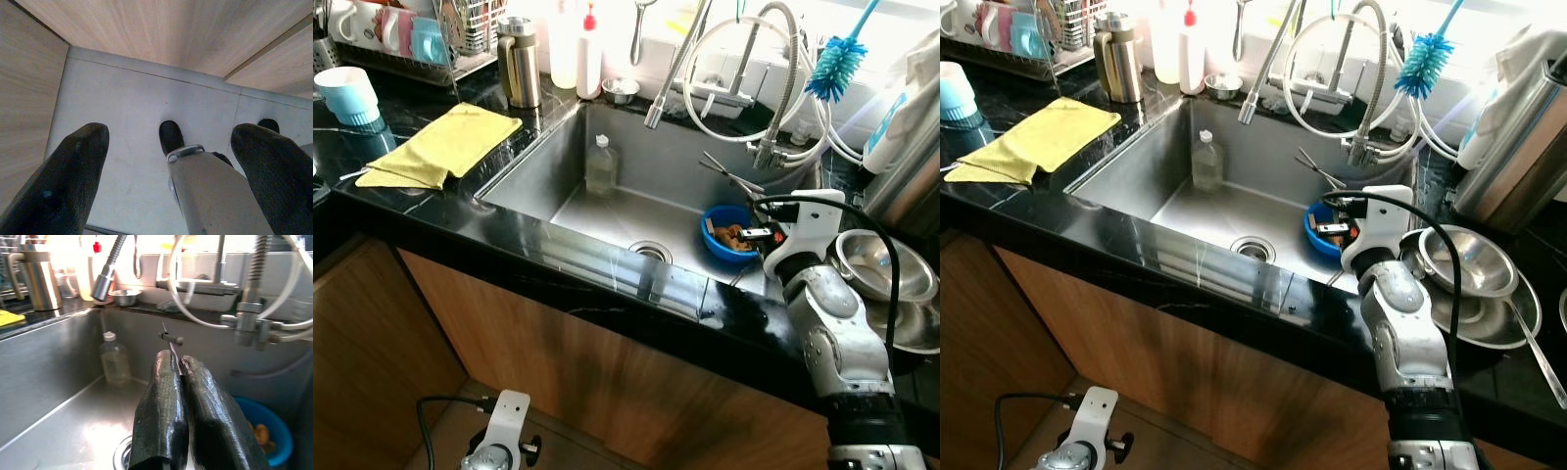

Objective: Kitchen organization

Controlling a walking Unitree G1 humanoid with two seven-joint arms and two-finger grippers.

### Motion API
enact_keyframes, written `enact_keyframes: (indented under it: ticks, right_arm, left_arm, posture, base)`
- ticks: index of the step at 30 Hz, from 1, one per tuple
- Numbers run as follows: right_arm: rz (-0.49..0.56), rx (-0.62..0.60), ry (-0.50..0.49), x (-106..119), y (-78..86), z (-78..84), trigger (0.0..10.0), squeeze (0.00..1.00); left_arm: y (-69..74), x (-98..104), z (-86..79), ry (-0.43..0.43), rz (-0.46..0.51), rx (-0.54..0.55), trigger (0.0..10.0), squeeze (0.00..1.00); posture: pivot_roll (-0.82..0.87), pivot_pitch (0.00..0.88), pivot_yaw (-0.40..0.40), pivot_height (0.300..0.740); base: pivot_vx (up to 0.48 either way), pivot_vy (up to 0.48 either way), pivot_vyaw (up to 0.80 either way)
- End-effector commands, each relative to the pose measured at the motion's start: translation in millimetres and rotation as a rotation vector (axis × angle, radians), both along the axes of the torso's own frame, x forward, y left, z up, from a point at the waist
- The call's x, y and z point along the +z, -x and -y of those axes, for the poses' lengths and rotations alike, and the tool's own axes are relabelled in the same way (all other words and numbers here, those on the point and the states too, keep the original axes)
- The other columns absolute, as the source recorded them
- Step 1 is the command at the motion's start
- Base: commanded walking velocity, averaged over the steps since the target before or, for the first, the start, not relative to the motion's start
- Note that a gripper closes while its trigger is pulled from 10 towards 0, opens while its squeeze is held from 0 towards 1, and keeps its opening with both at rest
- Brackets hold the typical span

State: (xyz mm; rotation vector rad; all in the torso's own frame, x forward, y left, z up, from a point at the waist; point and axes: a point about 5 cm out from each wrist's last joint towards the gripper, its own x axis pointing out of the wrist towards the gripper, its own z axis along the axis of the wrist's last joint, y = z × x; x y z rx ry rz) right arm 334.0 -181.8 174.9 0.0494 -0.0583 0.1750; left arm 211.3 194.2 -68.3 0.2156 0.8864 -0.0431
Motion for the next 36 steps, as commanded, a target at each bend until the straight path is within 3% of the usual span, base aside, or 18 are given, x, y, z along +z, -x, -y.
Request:
enact_keyframes:
  ticks: [1, 12, 13, 15, 18, 19, 25, 28, 34, 35, 36]
  right_arm:
    - [-0.009, 0.019, -0.004, 3, -3.2, -0.4, 10.0, 0.0]
    - [-0.114, 0.033, -0.005, -10, -5.7, -1.7, 10.0, 0.0]
    - [-0.118, 0.035, -0.004, -10, -5.8, -1.9, 10.0, 0.06]
    - [-0.12, 0.035, -0.007, -10, -5.9, -2.2, 10.0, 0.41]
    - [-0.123, 0.037, -0.011, -10, -6.2, -2.3, 10.0, 0.41]
    - [-0.113, 0.035, -0.011, -8, -6.7, -3.0, 10.0, 0.94]
    - [-0.072, 0.037, -0.008, -2, -7.8, -5.8, 10.0, 0.93]
    - [-0.061, 0.041, -0.008, 0, -6.9, -7.1, 10.0, 0.85]
    - [-0.06, 0.048, -0.004, -1, -6.0, -8.6, 10.0, 0.86]
    - [-0.058, 0.05, -0.003, -1, -5.6, -9.3, 10.0, 0.74]
    - [-0.044, 0.047, 0.003, 0, -5.2, -10.0, 10.0, 0.0]
  left_arm:
    - [2.0, -2, 1.8, 0.003, -0.012, -0.002, 10.0, 0.0]
    - [2.6, -2, 2.3, 0.009, -0.017, 0.004, 10.0, 0.0]
    - [2.7, -2, 2.3, 0.01, -0.018, 0.004, 10.0, 0.0]
    - [2.7, -2, 2.4, 0.01, -0.019, 0.003, 10.0, 0.0]
    - [2.8, -2, 2.4, 0.01, -0.019, 0.003, 10.0, 0.0]
    - [2.8, -2, 2.4, 0.01, -0.019, 0.004, 10.0, 0.0]
    - [2.8, -2, 2.2, 0.01, -0.019, 0.005, 10.0, 0.0]
    - [2.6, -2, 2.2, 0.01, -0.019, 0.005, 10.0, 0.0]
    - [2.5, -2, 2.2, 0.01, -0.019, 0.006, 10.0, 0.0]
    - [2.5, -2, 2.2, 0.01, -0.019, 0.006, 10.0, 0.0]
    - [2.5, -2, 2.2, 0.01, -0.019, 0.007, 10.0, 0.0]
  posture:
    - [0.17, 0.073, -0.121, 0.736]
    - [0.17, 0.086, -0.124, 0.736]
    - [0.17, 0.086, -0.125, 0.736]
    - [0.17, 0.086, -0.124, 0.736]
    - [0.17, 0.086, -0.124, 0.736]
    - [0.17, 0.089, -0.124, 0.736]
    - [0.17, 0.093, -0.124, 0.736]
    - [0.17, 0.096, -0.124, 0.736]
    - [0.17, 0.1, -0.124, 0.736]
    - [0.17, 0.101, -0.123, 0.736]
    - [0.17, 0.101, -0.123, 0.736]
  base:
    - [0.0, 0.0, 0.0]
    - [0.0, 0.0, 0.0]
    - [0.0, 0.0, 0.0]
    - [0.0, 0.0, 0.0]
    - [0.0, 0.0, 0.0]
    - [0.0, 0.0, 0.0]
    - [0.0, 0.0, 0.0]
    - [0.0, 0.0, 0.0]
    - [0.0, 0.0, 0.0]
    - [0.0, 0.0, 0.0]
    - [0.0, 0.0, 0.0]
